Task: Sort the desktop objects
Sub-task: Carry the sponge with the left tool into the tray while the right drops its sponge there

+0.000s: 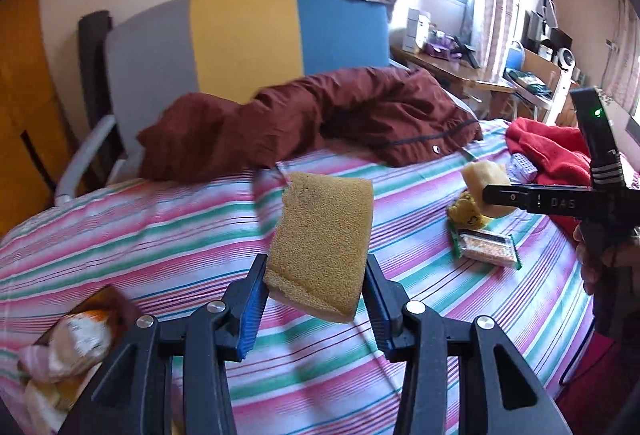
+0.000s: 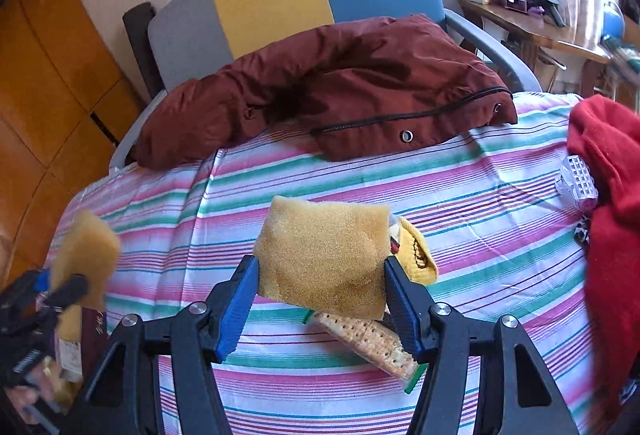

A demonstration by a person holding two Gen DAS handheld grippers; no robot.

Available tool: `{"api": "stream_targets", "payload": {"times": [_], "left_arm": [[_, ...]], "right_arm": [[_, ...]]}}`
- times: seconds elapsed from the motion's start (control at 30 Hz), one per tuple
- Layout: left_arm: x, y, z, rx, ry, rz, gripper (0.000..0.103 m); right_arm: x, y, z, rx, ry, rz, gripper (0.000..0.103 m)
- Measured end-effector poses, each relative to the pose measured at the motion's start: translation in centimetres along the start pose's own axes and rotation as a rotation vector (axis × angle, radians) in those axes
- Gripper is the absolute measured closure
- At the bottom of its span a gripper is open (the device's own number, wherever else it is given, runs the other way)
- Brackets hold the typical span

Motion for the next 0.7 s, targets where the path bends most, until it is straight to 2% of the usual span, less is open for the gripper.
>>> {"api": "stream_targets", "payload": {"times": [0.43,0.7], "left_arm": [[-5.9,-2.4,6.9,0.039,0.084,0.088,0.057],[-9.6,-4.6,9.8,0.048,0.157,0.123,0.057]], "right_arm": [[-1.8,-1.5,-0.4,-0.034,-0.029,0.086,0.040],[-7.7,-2.1,1.3,-0.038,0.067,0.137,0.040]]}}
Point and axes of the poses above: each gripper's, at about its wrist camera, not at the fingertips, and z roughly against the way its jaws point, x to its right, y to its top, the point moved 7 cm from there along -z, roughly the way its jaws point, and after that the axes turned 11 degrees about x, right-handed, at the moved point
